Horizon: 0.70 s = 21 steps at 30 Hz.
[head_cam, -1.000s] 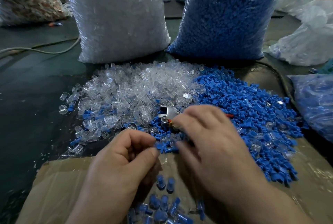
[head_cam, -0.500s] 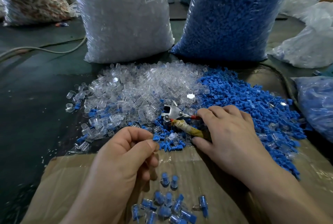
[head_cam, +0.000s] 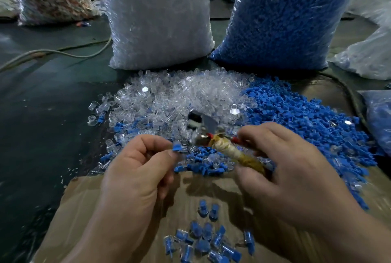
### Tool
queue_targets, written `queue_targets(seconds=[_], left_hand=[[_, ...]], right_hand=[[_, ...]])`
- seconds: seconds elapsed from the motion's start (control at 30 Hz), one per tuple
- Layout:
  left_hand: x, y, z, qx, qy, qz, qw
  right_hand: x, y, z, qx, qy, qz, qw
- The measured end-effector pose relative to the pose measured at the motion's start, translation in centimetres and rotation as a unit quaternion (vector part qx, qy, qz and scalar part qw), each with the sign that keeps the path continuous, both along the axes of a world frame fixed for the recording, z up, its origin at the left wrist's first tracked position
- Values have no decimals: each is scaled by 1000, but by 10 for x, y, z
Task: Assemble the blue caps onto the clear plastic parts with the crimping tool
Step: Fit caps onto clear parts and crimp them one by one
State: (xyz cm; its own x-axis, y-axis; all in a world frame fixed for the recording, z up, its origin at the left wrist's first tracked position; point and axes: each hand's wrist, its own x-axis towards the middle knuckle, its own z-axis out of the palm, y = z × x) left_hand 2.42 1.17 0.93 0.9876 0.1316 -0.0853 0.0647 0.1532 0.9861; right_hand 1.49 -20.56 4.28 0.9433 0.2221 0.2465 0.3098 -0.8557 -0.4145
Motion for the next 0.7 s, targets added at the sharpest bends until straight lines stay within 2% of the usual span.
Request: queue_targets(seconds=[0.13,0.3,0.7], left_hand=[[-1,2,1,-1,-11,9,1000],[-5,2,2,50,-43,-5,998],[-8,4,5,92,-79,-24,992]], right_hand=[[-5,3,1,-21,13,31,999],[-6,0,0,-21,39,50,998],[-4,-7,-2,-14,37,82,996]])
